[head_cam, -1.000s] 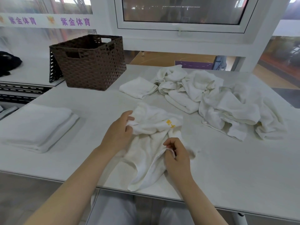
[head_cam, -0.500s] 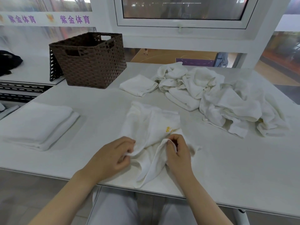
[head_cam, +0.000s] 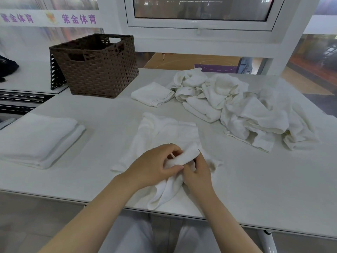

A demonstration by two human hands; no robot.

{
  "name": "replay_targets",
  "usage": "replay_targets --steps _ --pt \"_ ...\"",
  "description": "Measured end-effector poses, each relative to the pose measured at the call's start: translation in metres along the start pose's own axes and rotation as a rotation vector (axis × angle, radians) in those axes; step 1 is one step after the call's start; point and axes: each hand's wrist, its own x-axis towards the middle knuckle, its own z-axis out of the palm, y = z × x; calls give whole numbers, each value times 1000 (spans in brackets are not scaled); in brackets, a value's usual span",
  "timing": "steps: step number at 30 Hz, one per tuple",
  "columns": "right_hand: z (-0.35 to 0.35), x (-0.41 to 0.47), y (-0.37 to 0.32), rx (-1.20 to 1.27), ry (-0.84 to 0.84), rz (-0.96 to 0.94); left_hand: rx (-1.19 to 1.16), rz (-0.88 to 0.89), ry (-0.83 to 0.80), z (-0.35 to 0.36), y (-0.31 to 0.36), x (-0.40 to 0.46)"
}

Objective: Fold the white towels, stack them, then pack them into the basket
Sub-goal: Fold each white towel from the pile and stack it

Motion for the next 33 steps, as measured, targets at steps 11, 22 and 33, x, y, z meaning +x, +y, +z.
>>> replay_targets --steps 11,22,33 --pt "1 -2 -3 42 107 -121 -153 -120 107 15 -15 -7" --pt "4 2 5 126 203 -106 87 15 51 13 -8 -13" --pt "2 1 3 102 166 -137 60 214 59 13 -5 -12"
